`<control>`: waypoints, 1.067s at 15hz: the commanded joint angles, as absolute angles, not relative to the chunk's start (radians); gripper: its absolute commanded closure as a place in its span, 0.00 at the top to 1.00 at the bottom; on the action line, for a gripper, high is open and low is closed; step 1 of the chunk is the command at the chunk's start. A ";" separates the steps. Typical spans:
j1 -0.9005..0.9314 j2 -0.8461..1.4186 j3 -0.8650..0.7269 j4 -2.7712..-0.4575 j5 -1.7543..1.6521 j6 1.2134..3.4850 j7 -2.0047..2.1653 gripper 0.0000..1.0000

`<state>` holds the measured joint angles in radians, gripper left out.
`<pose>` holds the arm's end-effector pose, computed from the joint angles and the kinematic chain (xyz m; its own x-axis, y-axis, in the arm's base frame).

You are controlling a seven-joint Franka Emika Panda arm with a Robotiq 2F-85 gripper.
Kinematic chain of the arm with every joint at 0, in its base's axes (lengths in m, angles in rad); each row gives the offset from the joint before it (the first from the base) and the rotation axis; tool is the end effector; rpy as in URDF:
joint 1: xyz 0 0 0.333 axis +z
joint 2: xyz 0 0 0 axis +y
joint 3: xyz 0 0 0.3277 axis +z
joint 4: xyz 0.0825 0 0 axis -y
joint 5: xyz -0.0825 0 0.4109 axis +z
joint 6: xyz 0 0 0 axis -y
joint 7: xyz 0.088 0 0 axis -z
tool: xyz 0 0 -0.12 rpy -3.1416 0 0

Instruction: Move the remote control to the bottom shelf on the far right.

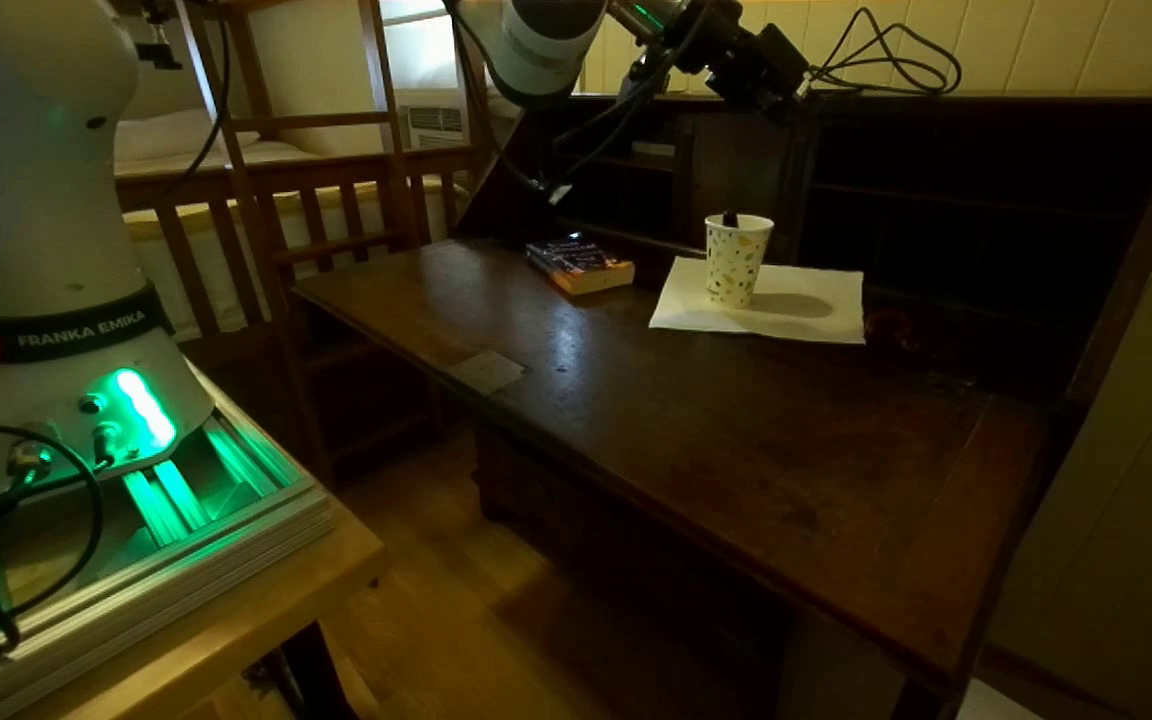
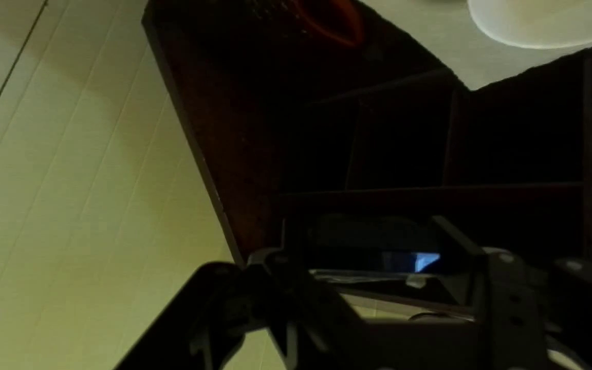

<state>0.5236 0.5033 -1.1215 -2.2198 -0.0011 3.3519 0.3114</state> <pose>0.5450 -0.3153 0.3583 0.5332 -0.2661 0.8031 -0.6604 -0.7242 0.1986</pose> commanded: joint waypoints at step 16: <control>0.113 0.382 -0.700 -2.153 -0.192 3.362 0.168 0.37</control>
